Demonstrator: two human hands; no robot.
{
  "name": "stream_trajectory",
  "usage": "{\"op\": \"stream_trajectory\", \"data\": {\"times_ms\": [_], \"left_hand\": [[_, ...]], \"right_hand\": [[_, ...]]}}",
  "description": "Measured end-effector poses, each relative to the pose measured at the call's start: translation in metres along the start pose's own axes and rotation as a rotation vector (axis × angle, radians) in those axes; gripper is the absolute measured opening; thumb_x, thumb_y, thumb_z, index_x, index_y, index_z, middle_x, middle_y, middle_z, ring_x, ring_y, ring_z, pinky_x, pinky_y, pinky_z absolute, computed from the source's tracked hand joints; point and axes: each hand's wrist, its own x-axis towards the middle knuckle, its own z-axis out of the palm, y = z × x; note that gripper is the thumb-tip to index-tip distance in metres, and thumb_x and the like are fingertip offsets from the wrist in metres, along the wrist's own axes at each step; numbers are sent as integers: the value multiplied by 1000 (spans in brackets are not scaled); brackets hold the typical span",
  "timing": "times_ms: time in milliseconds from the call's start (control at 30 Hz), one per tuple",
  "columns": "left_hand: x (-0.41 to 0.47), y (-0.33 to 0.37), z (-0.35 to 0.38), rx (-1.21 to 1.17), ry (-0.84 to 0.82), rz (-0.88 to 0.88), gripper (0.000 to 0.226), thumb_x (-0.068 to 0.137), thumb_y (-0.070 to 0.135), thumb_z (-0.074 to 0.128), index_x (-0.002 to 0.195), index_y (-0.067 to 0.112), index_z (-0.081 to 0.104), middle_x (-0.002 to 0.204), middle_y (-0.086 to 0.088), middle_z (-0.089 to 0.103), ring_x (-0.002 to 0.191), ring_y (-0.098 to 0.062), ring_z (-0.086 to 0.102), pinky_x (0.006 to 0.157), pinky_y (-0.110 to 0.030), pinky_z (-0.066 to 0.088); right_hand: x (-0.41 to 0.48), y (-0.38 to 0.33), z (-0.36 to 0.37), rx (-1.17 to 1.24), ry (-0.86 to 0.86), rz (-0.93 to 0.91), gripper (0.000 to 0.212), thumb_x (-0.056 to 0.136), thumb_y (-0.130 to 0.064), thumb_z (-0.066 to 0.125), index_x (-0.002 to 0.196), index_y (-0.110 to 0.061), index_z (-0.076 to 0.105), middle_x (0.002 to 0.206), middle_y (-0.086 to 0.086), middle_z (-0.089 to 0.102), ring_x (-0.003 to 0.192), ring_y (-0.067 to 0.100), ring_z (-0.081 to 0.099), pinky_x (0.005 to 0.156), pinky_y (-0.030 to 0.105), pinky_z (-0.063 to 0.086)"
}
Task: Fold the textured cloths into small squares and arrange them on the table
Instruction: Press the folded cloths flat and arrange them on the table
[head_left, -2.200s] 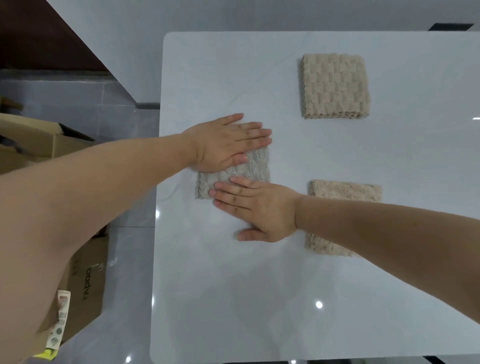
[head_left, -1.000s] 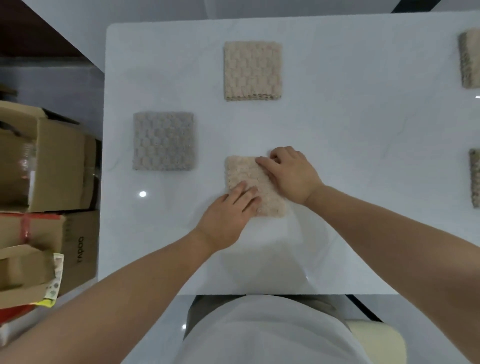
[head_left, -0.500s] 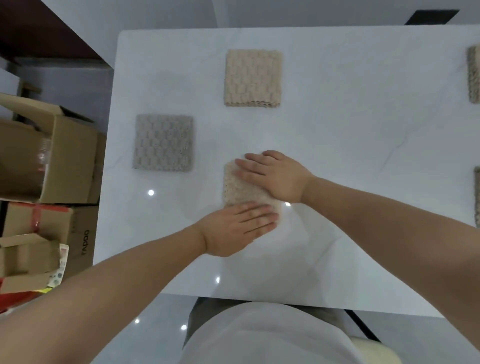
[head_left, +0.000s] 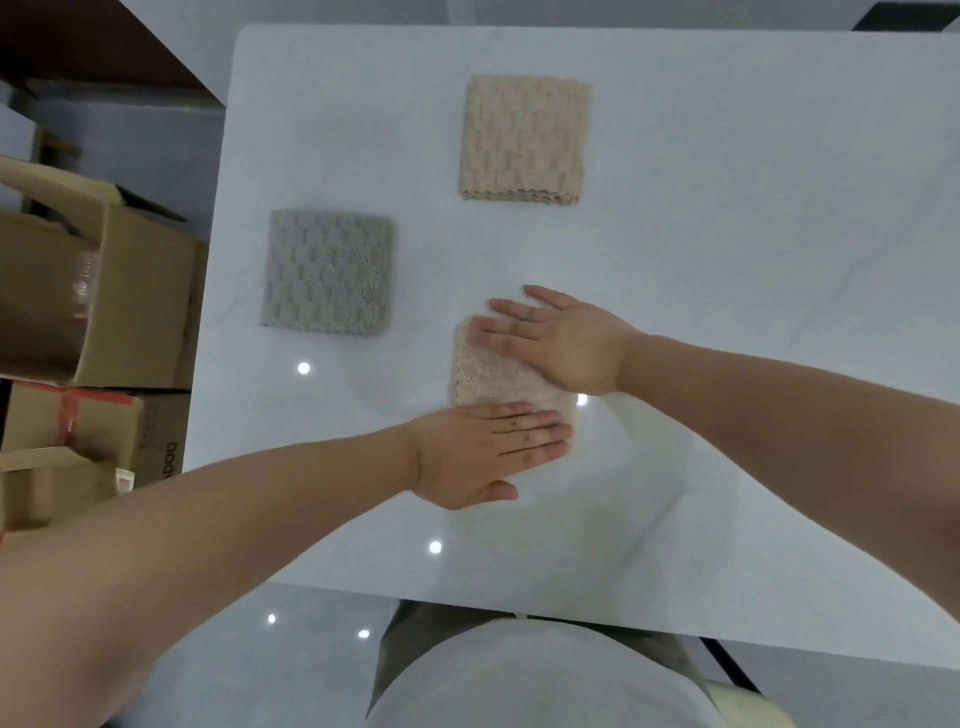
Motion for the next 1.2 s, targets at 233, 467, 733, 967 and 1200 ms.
{"op": "stream_trajectory", "data": {"times_ms": [233, 467, 733, 967, 1200], "left_hand": [[16, -88, -54, 33, 416, -141, 43, 105, 15, 45, 145, -1, 51, 151, -19, 49, 144, -34, 43, 119, -47, 34], [47, -195, -92, -5, 487, -724, 51, 105, 17, 33, 153, 0, 37, 161, -20, 34, 150, -39, 29, 121, -47, 30], [76, -259, -107, -47, 381, -831, 55, 108, 24, 27, 159, 4, 22, 168, -14, 18, 156, -30, 14, 126, -42, 17], [76, -264, -78, -148, 379, -917, 61, 108, 38, 17, 163, 14, 7, 171, -1, 3, 157, -17, -2, 127, -41, 3], [71, -272, -84, -78, 244, -888, 66, 106, 44, 11, 163, 12, 4, 171, -3, 1, 158, -19, -2, 127, -50, 4]], "right_hand": [[13, 59, -49, 147, 208, 429, 67, 95, 3, 41, 159, -11, 28, 166, 10, 26, 154, 29, 23, 125, 44, 17], [52, 126, -81, 226, 139, 833, 71, 95, -11, 49, 161, -12, 21, 168, 13, 18, 150, 34, 28, 117, 50, 30], [88, 144, -60, 256, 89, 872, 62, 108, -42, 11, 163, -15, 1, 171, 1, -3, 157, 18, -6, 127, 45, 0], [91, 142, -33, 243, 148, 953, 66, 106, -45, 4, 163, -12, -2, 171, 0, -4, 157, 14, -9, 126, 48, -5], [82, 156, -38, 156, 60, 871, 69, 104, -49, -1, 162, -12, -4, 171, 1, -5, 157, 16, -9, 125, 53, -5]]}}
